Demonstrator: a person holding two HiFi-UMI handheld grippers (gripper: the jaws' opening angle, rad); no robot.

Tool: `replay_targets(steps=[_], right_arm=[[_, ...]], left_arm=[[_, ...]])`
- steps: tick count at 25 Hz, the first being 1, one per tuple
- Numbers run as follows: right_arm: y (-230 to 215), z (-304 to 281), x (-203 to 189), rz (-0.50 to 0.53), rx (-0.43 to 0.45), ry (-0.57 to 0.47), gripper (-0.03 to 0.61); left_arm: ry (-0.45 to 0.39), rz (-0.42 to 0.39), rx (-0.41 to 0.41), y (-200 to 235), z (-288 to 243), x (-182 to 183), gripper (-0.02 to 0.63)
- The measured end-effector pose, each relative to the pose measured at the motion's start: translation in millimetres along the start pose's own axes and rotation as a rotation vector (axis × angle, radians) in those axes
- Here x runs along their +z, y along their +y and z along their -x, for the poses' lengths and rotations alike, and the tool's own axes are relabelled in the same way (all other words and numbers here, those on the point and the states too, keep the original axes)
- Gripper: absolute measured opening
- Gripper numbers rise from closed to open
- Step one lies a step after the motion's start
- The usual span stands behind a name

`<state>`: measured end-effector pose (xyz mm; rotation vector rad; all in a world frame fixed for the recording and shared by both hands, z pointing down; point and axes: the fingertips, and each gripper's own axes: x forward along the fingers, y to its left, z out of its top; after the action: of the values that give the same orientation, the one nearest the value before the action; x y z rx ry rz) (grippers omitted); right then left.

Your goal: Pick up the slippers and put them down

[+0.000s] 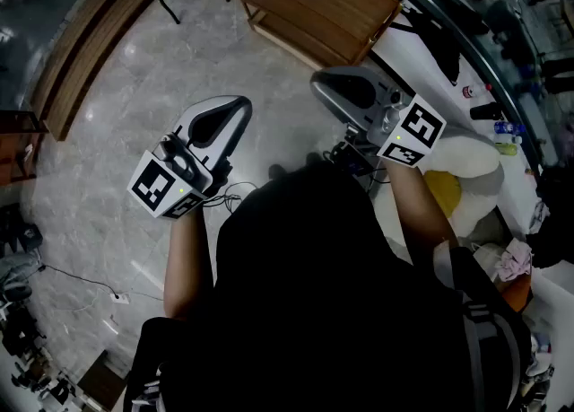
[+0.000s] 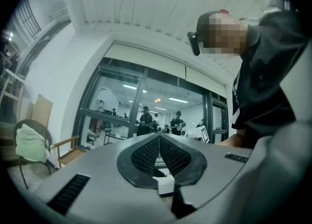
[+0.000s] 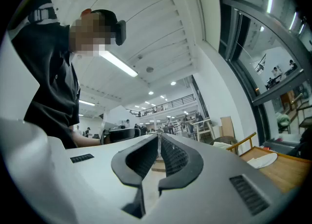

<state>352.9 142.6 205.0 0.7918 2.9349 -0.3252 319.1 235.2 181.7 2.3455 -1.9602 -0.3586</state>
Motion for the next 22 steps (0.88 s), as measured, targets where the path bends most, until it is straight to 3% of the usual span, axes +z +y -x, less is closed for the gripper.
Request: replay_targets(steps=[11, 22], right_arm=[[-10, -1, 7, -0.037, -0.036, -0.029, 0.035], [-16, -13, 9, -0.031, -0.015, -0.006, 0.035]], left_arm=[[0.075, -0.032, -0.002, 5, -5, -17, 0.012], [0.081, -0.025, -0.004, 19, -6, -19, 0.012]])
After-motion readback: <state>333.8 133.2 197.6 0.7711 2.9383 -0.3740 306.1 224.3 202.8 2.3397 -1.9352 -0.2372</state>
